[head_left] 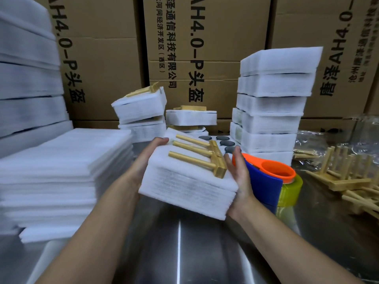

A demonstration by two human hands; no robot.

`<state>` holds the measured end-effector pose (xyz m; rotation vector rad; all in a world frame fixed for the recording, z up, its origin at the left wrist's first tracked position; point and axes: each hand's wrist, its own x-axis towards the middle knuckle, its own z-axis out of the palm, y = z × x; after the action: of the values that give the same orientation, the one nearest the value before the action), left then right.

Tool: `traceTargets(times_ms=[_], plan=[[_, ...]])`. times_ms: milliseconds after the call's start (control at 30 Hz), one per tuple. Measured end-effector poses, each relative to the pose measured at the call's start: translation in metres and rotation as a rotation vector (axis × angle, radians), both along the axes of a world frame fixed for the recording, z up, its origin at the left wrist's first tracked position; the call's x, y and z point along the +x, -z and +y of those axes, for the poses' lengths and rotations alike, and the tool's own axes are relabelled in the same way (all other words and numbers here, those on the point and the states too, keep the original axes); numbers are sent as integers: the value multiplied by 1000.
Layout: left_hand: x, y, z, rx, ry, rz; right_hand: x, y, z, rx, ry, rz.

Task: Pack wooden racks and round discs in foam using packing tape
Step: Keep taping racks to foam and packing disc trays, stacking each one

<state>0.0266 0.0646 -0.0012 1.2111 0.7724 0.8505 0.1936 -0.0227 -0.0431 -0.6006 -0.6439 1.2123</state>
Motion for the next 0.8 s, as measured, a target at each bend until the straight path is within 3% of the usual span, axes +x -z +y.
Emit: traceTargets(times_ms=[333,533,667,800], plan=[[9,22,10,-73,113,-153,13,-2,2,-172,-2,-157],[7,33,17,-214,201,-339,20,-24,-11,-220,-88,-520],[9,40,21,-303,236,-424,25,-30,-23,-291,-212,-561],[11,45,25,-316,225,-499,15,-27,-19,-255,-118,-546]])
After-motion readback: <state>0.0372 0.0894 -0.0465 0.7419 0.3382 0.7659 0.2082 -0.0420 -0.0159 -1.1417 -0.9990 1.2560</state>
